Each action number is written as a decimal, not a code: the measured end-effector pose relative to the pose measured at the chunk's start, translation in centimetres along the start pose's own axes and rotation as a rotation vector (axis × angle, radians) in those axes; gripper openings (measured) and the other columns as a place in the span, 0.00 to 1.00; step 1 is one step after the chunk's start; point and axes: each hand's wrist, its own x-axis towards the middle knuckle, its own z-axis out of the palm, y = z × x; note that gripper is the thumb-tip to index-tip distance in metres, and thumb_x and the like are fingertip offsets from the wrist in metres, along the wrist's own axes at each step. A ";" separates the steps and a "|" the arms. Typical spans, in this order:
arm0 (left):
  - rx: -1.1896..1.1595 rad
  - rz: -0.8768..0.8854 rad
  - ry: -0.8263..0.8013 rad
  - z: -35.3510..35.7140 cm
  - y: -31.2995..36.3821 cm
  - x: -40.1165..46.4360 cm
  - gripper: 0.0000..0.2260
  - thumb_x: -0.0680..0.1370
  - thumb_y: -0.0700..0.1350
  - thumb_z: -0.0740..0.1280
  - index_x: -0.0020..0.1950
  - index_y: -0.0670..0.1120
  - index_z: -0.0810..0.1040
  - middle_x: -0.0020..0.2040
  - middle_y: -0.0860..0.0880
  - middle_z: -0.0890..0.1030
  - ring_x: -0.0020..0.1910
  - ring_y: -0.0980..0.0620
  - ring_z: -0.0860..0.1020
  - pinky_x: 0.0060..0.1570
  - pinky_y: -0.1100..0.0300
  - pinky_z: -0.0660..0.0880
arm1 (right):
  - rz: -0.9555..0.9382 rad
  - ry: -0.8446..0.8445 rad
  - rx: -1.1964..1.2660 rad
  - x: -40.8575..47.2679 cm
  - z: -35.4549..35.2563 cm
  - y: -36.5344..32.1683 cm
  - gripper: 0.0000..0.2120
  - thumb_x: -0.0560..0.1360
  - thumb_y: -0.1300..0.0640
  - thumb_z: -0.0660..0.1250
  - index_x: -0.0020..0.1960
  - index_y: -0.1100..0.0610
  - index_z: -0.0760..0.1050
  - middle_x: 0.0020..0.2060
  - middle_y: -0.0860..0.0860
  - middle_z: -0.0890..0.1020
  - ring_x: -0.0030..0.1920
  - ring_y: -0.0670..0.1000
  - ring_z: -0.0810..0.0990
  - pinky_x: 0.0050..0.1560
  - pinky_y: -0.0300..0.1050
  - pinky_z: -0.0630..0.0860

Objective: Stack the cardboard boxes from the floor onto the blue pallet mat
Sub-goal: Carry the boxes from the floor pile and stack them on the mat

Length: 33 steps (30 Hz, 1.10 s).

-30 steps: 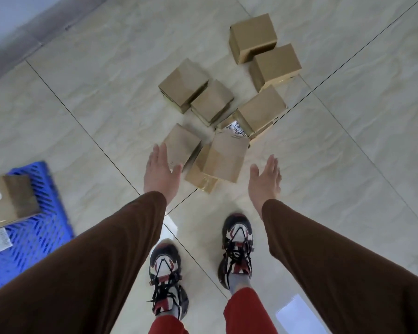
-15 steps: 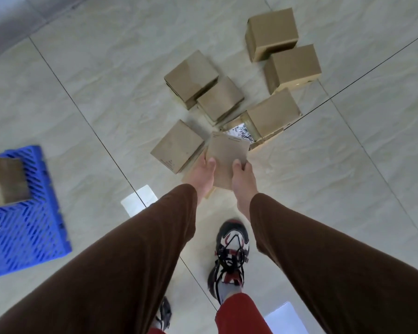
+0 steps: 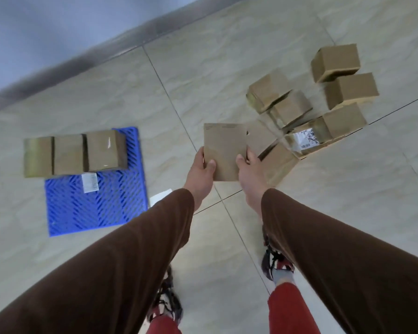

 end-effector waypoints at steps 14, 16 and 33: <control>-0.206 -0.092 0.257 -25.1 -5.5 -9.2 0.23 0.84 0.42 0.61 0.79 0.53 0.62 0.69 0.50 0.77 0.64 0.52 0.77 0.56 0.64 0.75 | 0.064 -0.177 -0.010 -11.3 23.3 -0.8 0.12 0.81 0.65 0.62 0.62 0.53 0.70 0.57 0.47 0.78 0.50 0.43 0.79 0.48 0.32 0.76; -0.229 -0.123 0.300 -27.3 -6.3 -9.8 0.22 0.84 0.43 0.62 0.77 0.50 0.63 0.67 0.50 0.77 0.62 0.51 0.78 0.48 0.66 0.75 | 0.061 -0.196 -0.021 -12.0 25.5 -0.5 0.12 0.81 0.65 0.62 0.62 0.53 0.71 0.54 0.43 0.78 0.48 0.38 0.78 0.40 0.26 0.73; -0.136 -0.260 0.297 -55.7 -20.7 -12.2 0.17 0.83 0.45 0.64 0.72 0.48 0.70 0.65 0.48 0.79 0.58 0.52 0.78 0.46 0.66 0.71 | 0.207 -0.209 -0.075 -19.4 54.4 7.8 0.18 0.84 0.61 0.62 0.72 0.51 0.71 0.60 0.49 0.77 0.52 0.45 0.77 0.43 0.32 0.72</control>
